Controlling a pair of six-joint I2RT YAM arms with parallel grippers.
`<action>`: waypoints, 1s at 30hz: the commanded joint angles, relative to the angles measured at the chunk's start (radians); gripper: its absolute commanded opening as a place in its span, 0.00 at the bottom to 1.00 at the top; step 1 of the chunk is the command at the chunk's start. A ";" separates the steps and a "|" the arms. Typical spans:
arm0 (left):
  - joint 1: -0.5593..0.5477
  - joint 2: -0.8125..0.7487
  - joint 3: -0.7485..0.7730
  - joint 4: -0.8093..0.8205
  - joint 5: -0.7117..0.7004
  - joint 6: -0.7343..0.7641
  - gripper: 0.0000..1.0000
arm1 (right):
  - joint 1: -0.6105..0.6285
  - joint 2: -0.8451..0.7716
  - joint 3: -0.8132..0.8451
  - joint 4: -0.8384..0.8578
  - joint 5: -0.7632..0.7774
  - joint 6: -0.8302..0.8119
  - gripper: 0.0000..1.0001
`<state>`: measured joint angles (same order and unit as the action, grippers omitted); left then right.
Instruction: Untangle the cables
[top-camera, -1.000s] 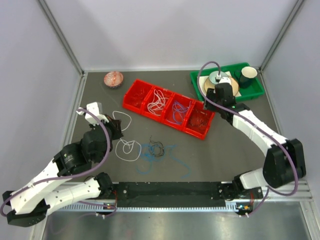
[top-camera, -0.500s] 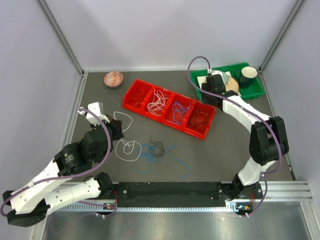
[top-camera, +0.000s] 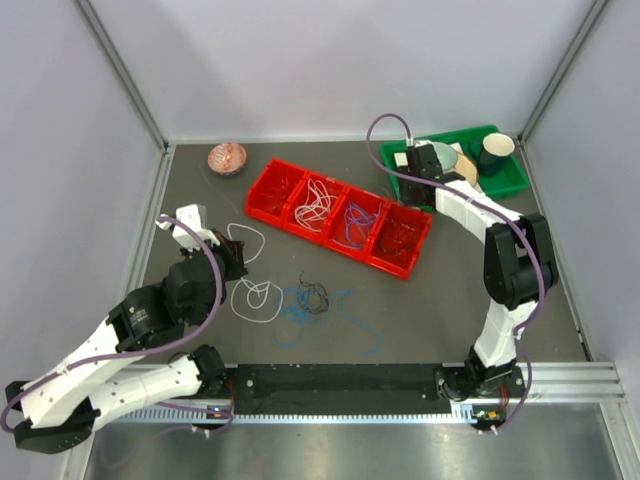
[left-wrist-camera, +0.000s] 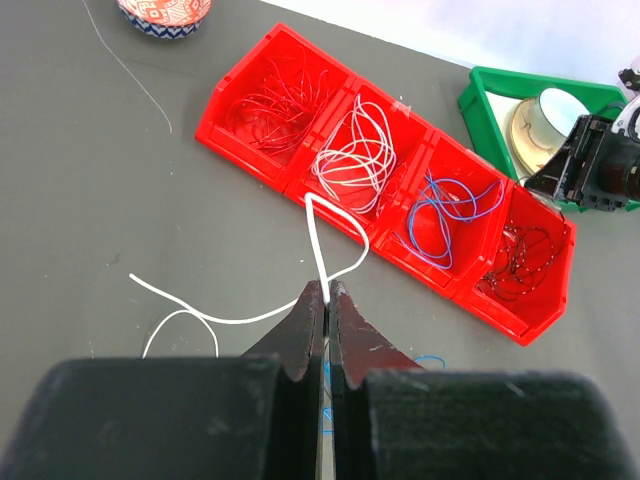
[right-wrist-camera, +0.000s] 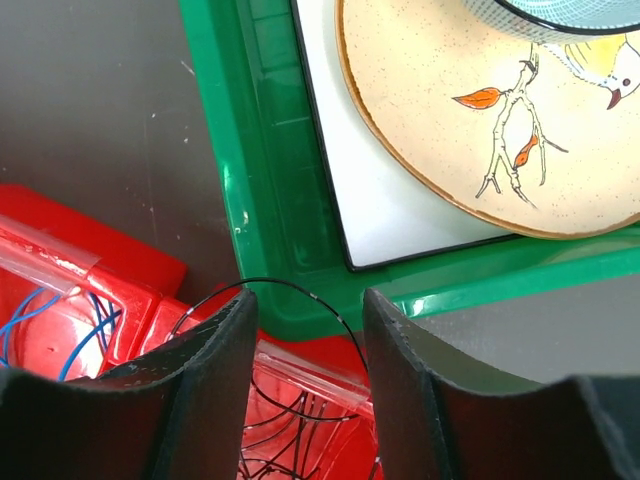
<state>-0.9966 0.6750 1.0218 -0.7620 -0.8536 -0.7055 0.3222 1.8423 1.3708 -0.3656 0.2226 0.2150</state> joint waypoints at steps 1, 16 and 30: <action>0.001 0.009 0.011 0.020 -0.005 0.001 0.00 | -0.017 0.029 0.050 0.005 0.001 -0.016 0.43; 0.000 0.012 0.009 0.027 -0.002 0.005 0.00 | -0.017 -0.121 -0.053 0.071 0.003 0.007 0.00; 0.001 0.006 -0.006 0.035 0.010 0.003 0.00 | 0.040 -0.337 -0.242 0.094 0.011 0.043 0.00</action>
<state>-0.9966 0.6853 1.0203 -0.7609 -0.8524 -0.7052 0.3321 1.5753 1.1671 -0.3019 0.2222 0.2317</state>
